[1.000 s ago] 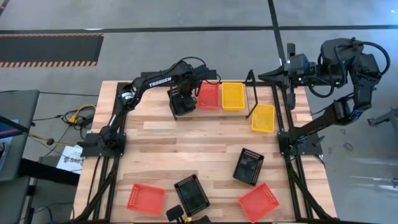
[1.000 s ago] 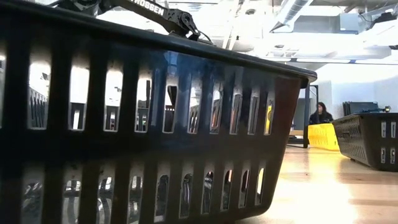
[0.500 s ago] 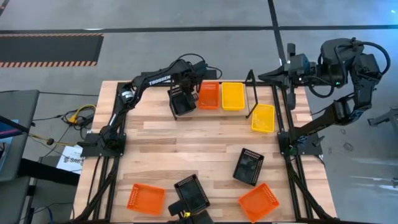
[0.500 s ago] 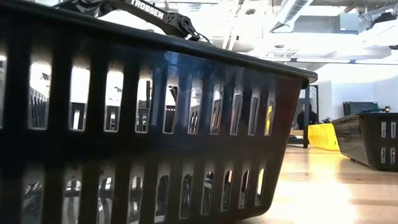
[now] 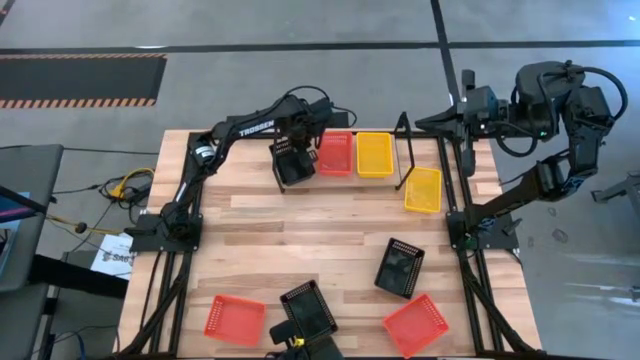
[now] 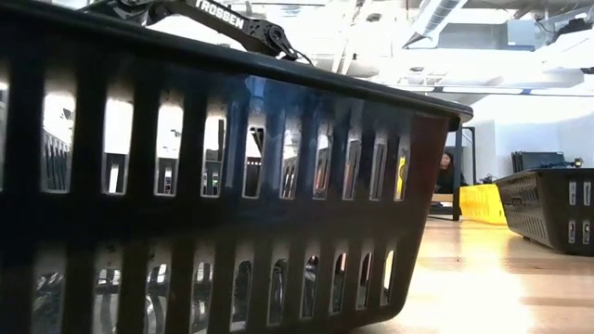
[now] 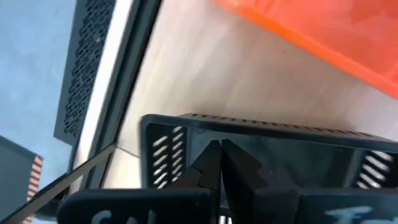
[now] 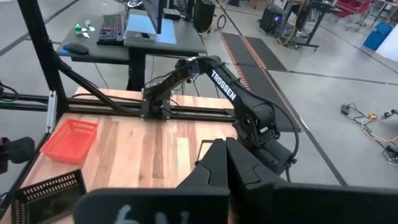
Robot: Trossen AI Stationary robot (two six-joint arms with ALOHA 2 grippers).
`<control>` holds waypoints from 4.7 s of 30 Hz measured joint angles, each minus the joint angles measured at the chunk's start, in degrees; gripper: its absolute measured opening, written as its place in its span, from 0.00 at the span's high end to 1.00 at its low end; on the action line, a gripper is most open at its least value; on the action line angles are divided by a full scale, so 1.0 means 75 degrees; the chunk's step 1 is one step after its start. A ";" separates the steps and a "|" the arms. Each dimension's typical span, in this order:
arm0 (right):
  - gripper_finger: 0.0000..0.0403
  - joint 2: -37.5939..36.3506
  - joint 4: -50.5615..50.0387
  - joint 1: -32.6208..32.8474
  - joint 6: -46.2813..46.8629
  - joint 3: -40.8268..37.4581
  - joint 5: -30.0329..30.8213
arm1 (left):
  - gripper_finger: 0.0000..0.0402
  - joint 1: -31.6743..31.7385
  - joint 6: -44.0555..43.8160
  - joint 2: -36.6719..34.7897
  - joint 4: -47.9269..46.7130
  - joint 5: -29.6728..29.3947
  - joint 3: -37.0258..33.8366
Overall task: Stack baskets on shelf by color
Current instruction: Adjust the black bin, then stack the left orange bin on top of the other orange bin on the shelf
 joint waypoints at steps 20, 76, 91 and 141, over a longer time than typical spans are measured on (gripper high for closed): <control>1.00 0.0000 0.0000 0.0002 0.0014 0.0000 -0.0003 | 1.00 -0.0514 0.0131 -0.0003 0.1039 0.0373 0.0000; 1.00 0.0400 -0.0483 -0.0004 -0.0046 0.0000 -0.0044 | 1.00 -0.2562 -0.0221 -0.1177 -0.0106 -0.0137 0.0490; 1.00 -0.0123 -0.0888 -0.0012 -0.0554 0.0000 0.0268 | 1.00 -0.3949 -0.2526 -0.3761 -0.2063 -0.0815 -0.0802; 1.00 0.0933 -0.0391 -0.0024 -0.1534 0.0000 0.0198 | 1.00 -0.8842 -0.4655 -0.6263 0.2871 0.0732 -0.8218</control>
